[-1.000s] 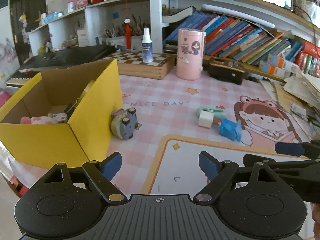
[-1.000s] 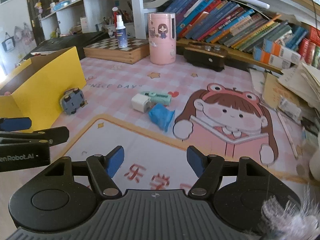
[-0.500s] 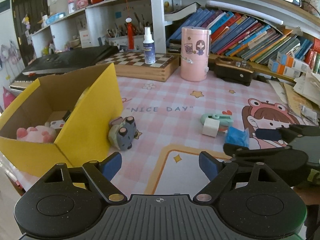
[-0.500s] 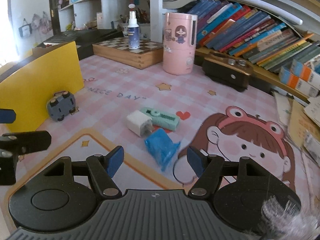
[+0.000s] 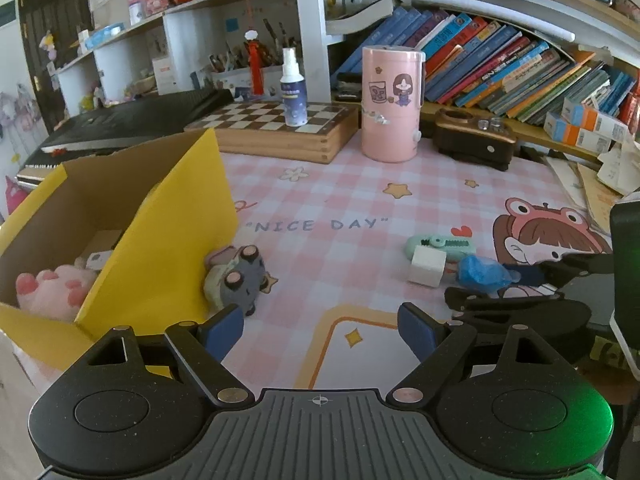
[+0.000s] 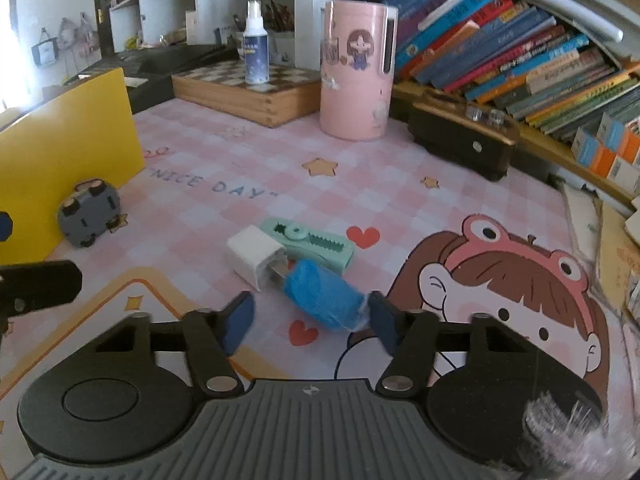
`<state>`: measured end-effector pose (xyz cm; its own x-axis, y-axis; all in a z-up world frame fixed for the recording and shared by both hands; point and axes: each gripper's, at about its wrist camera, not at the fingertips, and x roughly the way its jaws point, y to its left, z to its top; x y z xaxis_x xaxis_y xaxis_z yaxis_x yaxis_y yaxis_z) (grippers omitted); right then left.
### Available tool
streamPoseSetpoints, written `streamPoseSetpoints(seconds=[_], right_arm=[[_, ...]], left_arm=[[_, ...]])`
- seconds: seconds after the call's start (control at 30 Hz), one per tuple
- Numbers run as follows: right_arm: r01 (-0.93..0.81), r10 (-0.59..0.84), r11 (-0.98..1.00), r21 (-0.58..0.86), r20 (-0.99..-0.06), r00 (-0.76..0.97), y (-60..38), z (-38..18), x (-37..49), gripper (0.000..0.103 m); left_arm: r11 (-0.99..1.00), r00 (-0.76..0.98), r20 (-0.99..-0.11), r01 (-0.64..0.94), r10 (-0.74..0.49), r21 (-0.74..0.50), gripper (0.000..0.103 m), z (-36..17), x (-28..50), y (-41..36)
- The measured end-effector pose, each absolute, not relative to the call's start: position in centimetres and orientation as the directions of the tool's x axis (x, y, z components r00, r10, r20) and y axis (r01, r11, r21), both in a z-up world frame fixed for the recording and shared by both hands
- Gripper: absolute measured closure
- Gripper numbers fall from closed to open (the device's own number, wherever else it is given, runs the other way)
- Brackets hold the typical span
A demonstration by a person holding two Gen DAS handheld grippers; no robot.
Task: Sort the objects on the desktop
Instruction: 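Close the right tool on the blue bag while the left tool grips the white charger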
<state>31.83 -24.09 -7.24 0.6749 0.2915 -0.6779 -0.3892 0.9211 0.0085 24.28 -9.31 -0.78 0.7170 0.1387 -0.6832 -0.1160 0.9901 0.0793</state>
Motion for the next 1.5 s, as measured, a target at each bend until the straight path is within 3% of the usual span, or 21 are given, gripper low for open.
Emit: streamPoseSetpoints(seconds=[0.07,0.17,0.77,0.97,1.1,1.5], right_arm=[[-0.387,0.299,0.922,0.024,-0.680,0.670,-24.4,-7.4,32.1,0.063],[-0.384,0.307,0.923,0.039,-0.677,0.669,-24.9,-7.4,32.3,0.067],[-0.202,0.228,0.973,0.116,-0.654,0.721,-32.5,-4.1,27.4,0.069],[-0.187,0.216,0.976,0.116,-0.668,0.712,-33.2,-4.0,26.4,0.069],[-0.183,0.209,0.977,0.111,-0.676,0.706,-33.3,-3.9,25.9,0.069],[-0.208,0.227,0.972,0.109,-0.668,0.708,-32.1,-3.3,25.1,0.069]], left_arm=[[0.991,0.715,-0.686,-0.111,0.135,0.079,0.016,-1.0,24.6,-9.4],[0.992,0.711,-0.692,-0.100,0.123,0.073,0.017,-1.3,25.3,-9.9],[0.994,0.701,-0.711,0.035,0.049,0.103,0.018,-4.6,30.4,-14.9],[0.994,0.696,-0.717,0.068,0.017,0.090,0.034,-5.6,32.4,-15.4],[0.994,0.690,-0.724,0.093,-0.020,0.062,0.059,-6.1,33.1,-15.3],[0.993,0.713,-0.698,0.116,-0.066,0.025,0.060,-3.9,29.8,-14.7]])
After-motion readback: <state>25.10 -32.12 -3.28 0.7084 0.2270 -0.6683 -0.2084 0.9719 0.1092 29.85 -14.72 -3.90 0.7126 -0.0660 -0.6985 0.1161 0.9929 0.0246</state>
